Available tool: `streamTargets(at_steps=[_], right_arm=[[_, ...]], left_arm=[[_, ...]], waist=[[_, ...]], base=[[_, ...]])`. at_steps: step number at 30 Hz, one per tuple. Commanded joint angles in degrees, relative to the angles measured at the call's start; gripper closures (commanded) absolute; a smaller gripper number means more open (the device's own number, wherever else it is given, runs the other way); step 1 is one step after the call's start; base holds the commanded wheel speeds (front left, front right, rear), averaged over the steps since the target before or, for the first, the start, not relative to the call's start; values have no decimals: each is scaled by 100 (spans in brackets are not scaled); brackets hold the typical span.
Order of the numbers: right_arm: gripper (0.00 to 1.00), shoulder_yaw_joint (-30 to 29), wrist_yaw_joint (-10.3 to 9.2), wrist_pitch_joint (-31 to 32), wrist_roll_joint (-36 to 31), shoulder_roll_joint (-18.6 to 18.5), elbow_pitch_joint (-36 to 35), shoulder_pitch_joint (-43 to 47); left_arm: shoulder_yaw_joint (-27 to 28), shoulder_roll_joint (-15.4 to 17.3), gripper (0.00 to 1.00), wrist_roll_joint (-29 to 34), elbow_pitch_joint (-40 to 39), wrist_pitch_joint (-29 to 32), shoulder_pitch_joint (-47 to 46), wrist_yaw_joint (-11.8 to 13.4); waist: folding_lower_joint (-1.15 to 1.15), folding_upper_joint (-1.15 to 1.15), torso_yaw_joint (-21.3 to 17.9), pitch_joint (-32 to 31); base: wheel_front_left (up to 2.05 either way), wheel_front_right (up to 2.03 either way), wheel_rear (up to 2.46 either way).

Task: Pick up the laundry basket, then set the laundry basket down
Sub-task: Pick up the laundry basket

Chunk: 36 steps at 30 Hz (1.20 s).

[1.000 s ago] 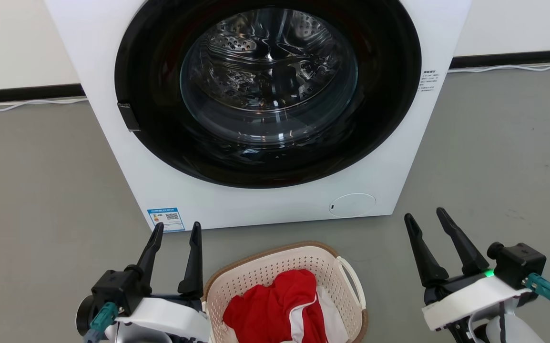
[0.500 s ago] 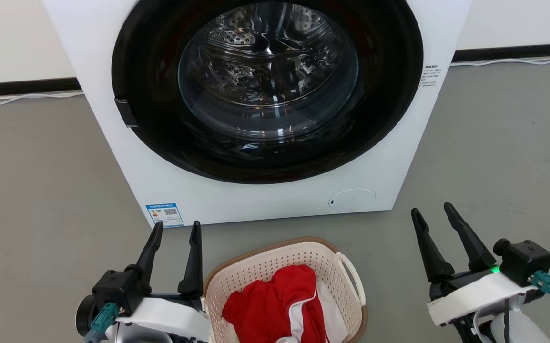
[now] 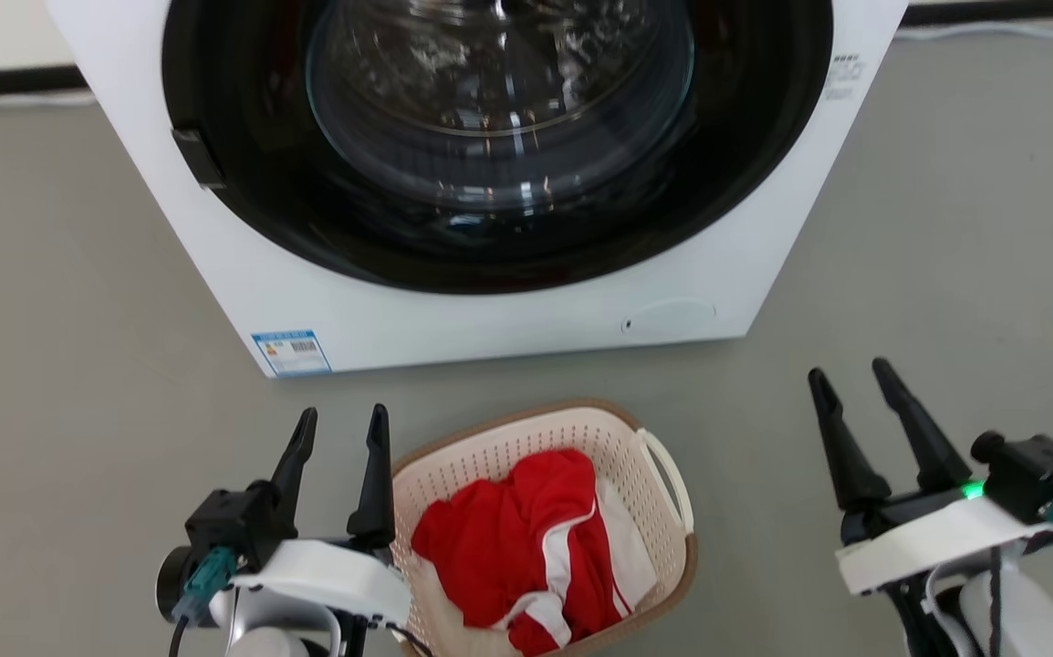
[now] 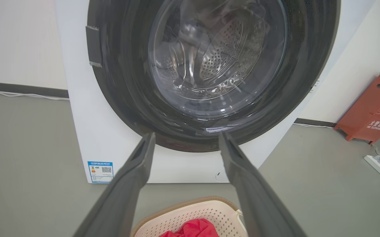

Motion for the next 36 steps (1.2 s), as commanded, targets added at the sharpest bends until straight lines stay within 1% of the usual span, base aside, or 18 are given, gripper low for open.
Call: streamTargets(at_steps=[1,5,12,20,23,29,36], right_arm=[[0,80,40,-69,67,-125,-174,-194],[0,66,40,-69,155,-213,-252,-324],[0,76,40,-69,273,-294,-344,-490],[0,81,40,-69,373,-410,-453,-661],[0,106,40,-69,403,-471,-472,-718],[0,150,40,-69,473,-618,-563,-883],[0,216,40,-69,535,-707,-660,-1044]], left_arm=[[142,45,0,-49,-75,-30,-310,73],[142,45,0,-153,218,-30,-528,167],[234,45,0,-388,965,-30,-849,230],[236,45,0,-879,2202,-30,-1321,164],[245,45,0,-1012,2418,-30,-1479,164],[189,45,0,-1357,3112,-30,-1913,115],[79,45,0,-1717,3988,-30,-2296,51]], waist=[[0,0,-26,201],[0,0,-52,534],[0,0,-125,944],[0,0,-93,1439],[0,0,-69,1595],[0,0,-37,2001],[0,0,-134,2387]], base=[[0,0,0],[0,0,0],[0,0,0],[0,0,0],[0,0,0],[0,0,0],[0,0,0]])
